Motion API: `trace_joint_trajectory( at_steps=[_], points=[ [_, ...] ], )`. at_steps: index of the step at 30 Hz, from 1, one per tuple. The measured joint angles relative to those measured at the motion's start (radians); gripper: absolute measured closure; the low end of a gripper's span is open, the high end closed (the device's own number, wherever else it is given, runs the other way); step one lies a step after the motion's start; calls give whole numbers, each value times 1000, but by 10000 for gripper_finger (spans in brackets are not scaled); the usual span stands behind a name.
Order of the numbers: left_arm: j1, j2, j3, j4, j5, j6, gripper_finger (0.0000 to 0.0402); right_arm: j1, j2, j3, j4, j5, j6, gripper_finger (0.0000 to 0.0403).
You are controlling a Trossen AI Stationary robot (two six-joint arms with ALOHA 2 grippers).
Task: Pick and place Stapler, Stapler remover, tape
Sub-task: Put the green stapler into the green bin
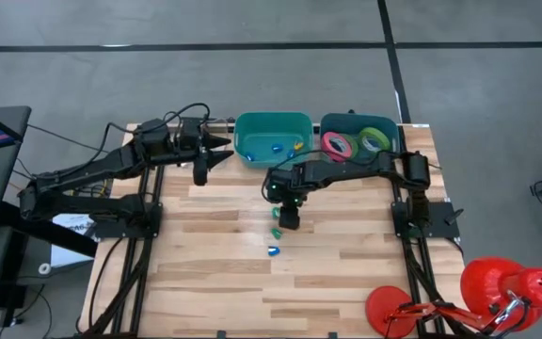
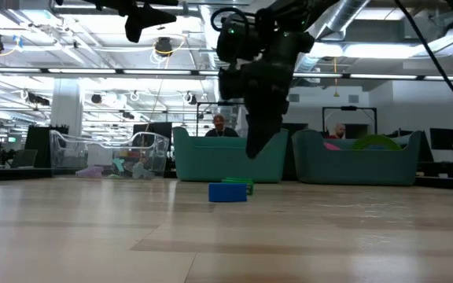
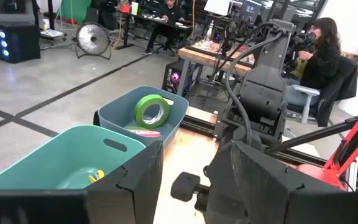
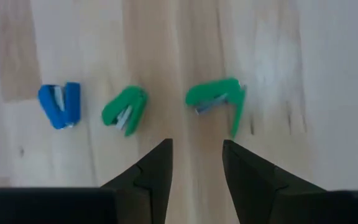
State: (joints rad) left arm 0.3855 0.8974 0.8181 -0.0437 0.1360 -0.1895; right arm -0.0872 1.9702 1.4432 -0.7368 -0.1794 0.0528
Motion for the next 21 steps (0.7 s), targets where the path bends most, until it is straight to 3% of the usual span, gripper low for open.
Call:
trace_joint_trajectory(
  at_steps=[6, 21],
  points=[
    [0, 0, 0, 0, 0, 0, 220, -5, 18, 1, 20, 67, -8, 269],
    [0, 0, 0, 0, 0, 1, 221, -25, 32, 1, 81, 88, -45, 275]
  ],
)
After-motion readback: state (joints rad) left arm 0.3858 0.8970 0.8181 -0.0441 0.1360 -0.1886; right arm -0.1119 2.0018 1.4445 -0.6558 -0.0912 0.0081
